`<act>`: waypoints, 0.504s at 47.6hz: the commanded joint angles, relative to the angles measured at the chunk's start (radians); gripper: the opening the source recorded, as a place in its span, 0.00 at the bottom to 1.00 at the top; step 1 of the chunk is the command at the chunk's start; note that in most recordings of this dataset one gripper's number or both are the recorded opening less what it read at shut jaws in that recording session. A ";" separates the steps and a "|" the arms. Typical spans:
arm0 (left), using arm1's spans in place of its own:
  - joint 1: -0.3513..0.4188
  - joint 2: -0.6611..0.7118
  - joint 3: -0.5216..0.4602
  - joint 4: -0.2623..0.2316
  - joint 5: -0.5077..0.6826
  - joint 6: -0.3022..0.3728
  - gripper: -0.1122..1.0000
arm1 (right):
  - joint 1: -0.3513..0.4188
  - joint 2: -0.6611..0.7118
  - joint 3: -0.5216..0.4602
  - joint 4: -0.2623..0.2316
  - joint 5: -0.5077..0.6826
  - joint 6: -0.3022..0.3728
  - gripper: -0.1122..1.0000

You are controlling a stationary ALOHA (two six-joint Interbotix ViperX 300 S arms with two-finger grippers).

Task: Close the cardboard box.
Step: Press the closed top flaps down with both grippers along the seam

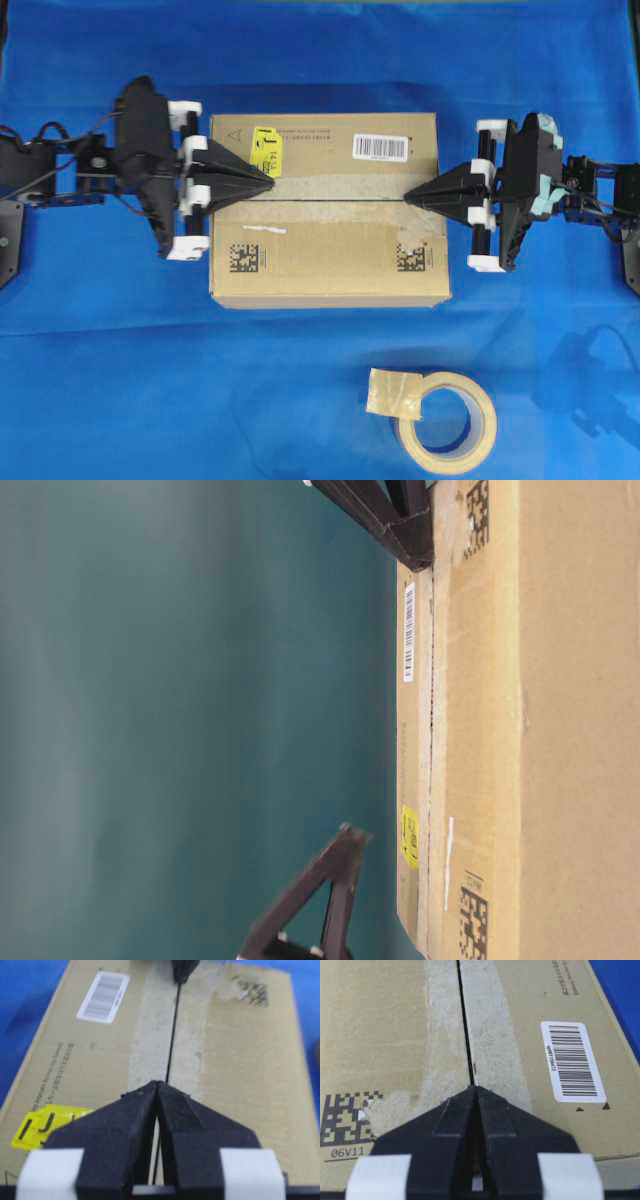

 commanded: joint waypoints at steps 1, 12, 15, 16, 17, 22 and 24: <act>-0.009 -0.018 0.032 -0.002 -0.089 0.002 0.10 | -0.006 -0.003 -0.008 0.002 -0.006 -0.002 0.10; -0.021 0.038 0.114 -0.002 -0.285 0.002 0.10 | -0.006 -0.003 -0.008 0.003 -0.006 -0.002 0.10; -0.023 0.052 0.121 -0.002 -0.313 0.002 0.10 | -0.006 -0.002 -0.009 0.003 -0.006 -0.002 0.10; -0.025 0.057 0.123 -0.002 -0.318 0.002 0.10 | -0.006 -0.002 -0.009 0.003 -0.006 -0.002 0.10; -0.025 0.063 0.123 -0.002 -0.322 0.000 0.10 | -0.006 -0.003 -0.008 0.003 -0.006 -0.002 0.10; -0.025 0.089 0.120 -0.002 -0.322 0.000 0.10 | -0.006 -0.002 -0.009 0.002 -0.006 -0.002 0.10; -0.025 0.098 0.118 -0.002 -0.322 0.000 0.10 | -0.006 -0.002 -0.008 0.002 -0.006 -0.002 0.10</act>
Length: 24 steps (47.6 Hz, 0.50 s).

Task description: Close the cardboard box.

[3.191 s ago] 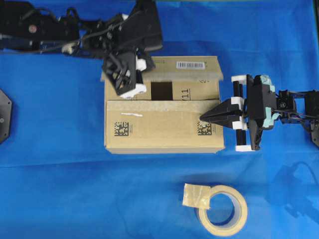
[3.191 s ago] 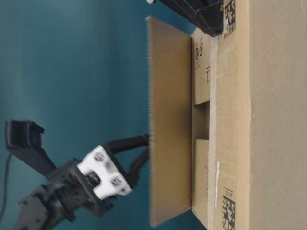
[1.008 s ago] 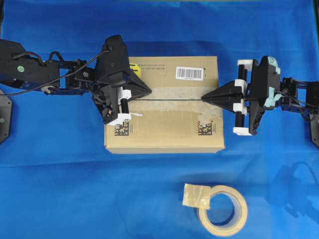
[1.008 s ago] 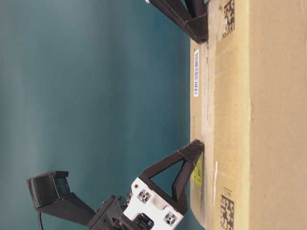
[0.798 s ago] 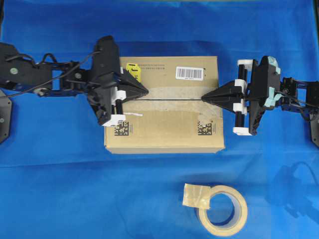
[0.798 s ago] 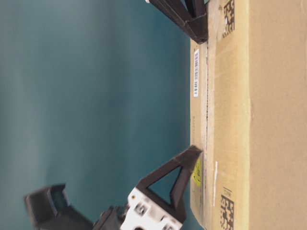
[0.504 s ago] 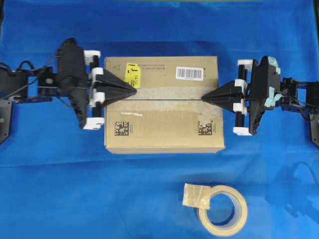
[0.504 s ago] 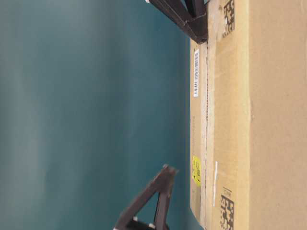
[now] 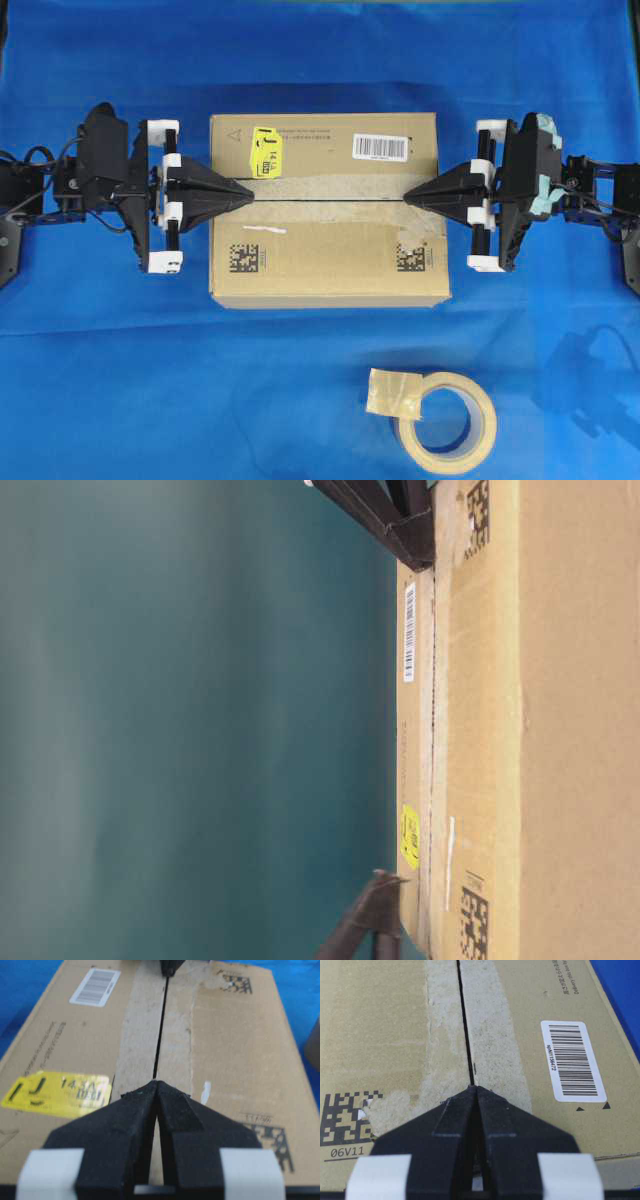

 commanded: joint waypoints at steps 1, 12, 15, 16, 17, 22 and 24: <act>0.000 0.009 -0.014 -0.003 -0.012 0.000 0.10 | -0.005 -0.005 -0.008 0.005 -0.006 -0.002 0.10; -0.002 0.032 -0.014 -0.003 -0.015 0.002 0.10 | -0.005 -0.003 -0.008 0.005 -0.006 -0.002 0.10; -0.002 0.032 -0.014 -0.003 -0.015 0.002 0.10 | -0.005 -0.003 -0.009 0.005 -0.006 -0.002 0.10; -0.002 0.032 -0.014 -0.003 -0.017 0.002 0.10 | -0.003 -0.005 -0.009 0.005 -0.006 -0.002 0.10; 0.000 0.032 -0.014 -0.003 -0.015 0.002 0.10 | -0.003 -0.005 -0.009 0.005 -0.006 -0.002 0.10; 0.000 0.032 -0.014 -0.003 -0.017 0.002 0.10 | -0.003 -0.003 -0.008 0.005 -0.006 -0.002 0.10; -0.002 0.032 -0.014 -0.003 -0.017 0.002 0.10 | -0.005 -0.005 -0.008 0.005 -0.006 -0.002 0.10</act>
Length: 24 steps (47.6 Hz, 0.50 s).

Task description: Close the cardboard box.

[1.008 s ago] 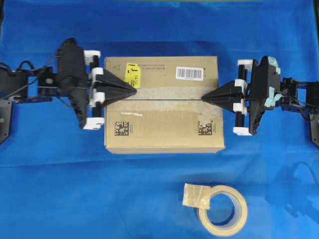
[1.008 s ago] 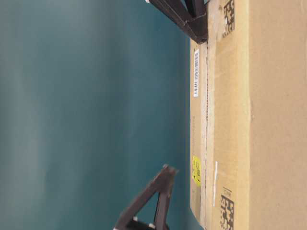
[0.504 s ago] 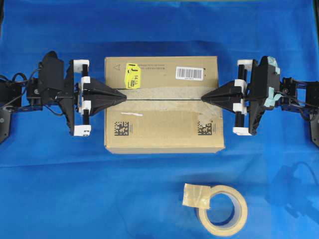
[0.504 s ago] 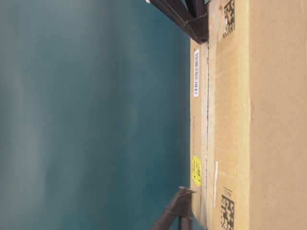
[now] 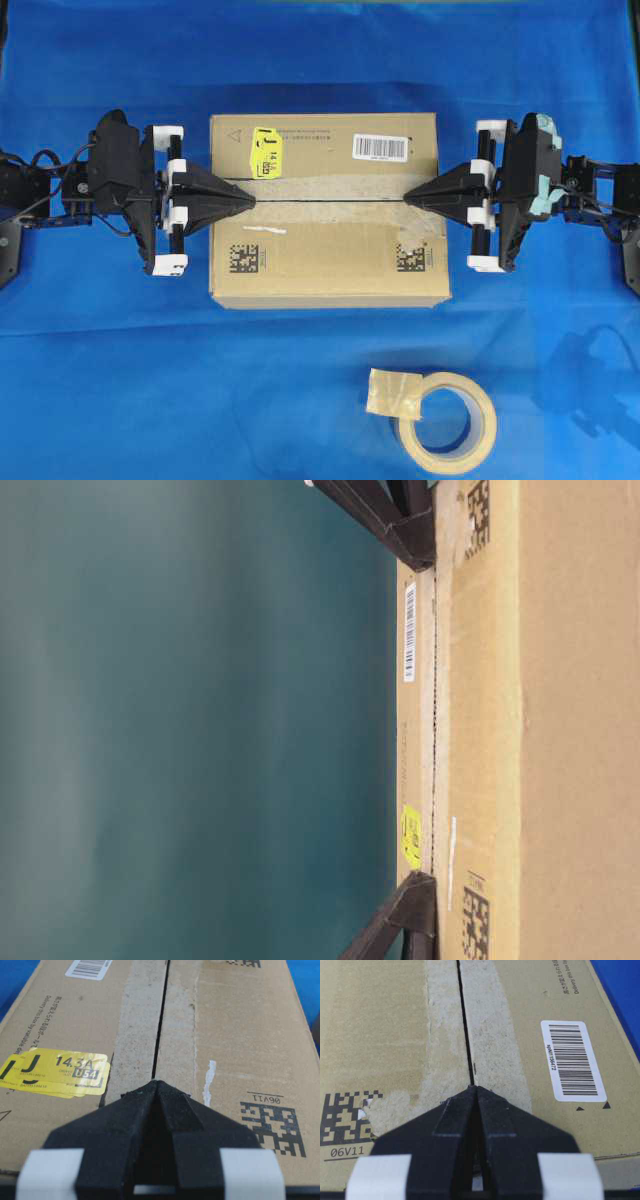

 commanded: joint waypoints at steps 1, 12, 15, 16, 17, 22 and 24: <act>-0.002 -0.006 -0.012 -0.002 -0.008 0.002 0.10 | -0.006 -0.006 -0.008 0.003 -0.008 -0.002 0.10; -0.002 -0.005 -0.015 -0.002 -0.008 0.002 0.10 | -0.006 -0.006 -0.008 0.003 -0.008 -0.002 0.10; 0.000 -0.003 -0.015 -0.002 -0.008 0.002 0.10 | -0.006 -0.006 -0.008 0.003 -0.008 -0.002 0.10; -0.002 -0.005 -0.015 -0.002 -0.008 0.002 0.10 | -0.005 -0.005 -0.008 0.003 -0.008 -0.002 0.10; 0.000 -0.003 -0.015 -0.002 -0.009 0.002 0.10 | -0.006 -0.006 -0.008 0.003 -0.008 -0.002 0.10; -0.002 -0.003 -0.017 -0.002 -0.009 0.002 0.10 | -0.006 -0.006 -0.008 0.003 -0.008 -0.002 0.10; -0.002 -0.003 -0.018 -0.002 -0.009 0.002 0.10 | -0.006 -0.006 -0.008 0.003 -0.008 -0.002 0.10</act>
